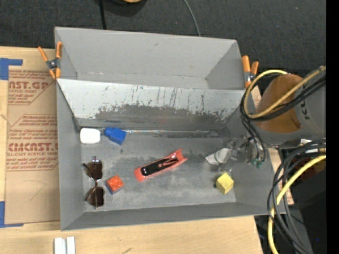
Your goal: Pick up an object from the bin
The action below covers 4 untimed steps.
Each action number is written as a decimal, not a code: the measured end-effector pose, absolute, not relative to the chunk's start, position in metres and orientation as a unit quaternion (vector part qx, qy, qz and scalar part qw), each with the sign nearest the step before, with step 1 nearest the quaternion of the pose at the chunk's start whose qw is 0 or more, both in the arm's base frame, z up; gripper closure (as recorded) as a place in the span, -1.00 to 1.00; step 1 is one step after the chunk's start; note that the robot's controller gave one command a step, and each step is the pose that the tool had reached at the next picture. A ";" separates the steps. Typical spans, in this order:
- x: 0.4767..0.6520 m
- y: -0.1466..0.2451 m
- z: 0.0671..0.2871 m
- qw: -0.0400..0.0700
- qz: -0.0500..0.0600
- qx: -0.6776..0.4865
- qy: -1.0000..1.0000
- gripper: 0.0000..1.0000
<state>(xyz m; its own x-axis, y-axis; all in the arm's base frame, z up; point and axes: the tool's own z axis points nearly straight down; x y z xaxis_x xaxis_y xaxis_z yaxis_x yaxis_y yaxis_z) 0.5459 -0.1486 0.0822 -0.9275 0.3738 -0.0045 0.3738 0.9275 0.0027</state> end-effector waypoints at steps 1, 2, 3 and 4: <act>0.541 -0.149 0.131 -0.001 0.001 0.185 0.983 1.00; 0.538 -0.149 0.150 0.008 0.000 0.190 0.982 1.00; 0.536 -0.148 0.139 0.004 0.000 0.191 0.982 1.00; 0.522 -0.149 0.185 0.000 0.000 0.173 0.985 1.00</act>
Offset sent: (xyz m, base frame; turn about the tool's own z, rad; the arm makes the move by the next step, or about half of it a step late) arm -0.0244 0.0037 0.0065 0.0252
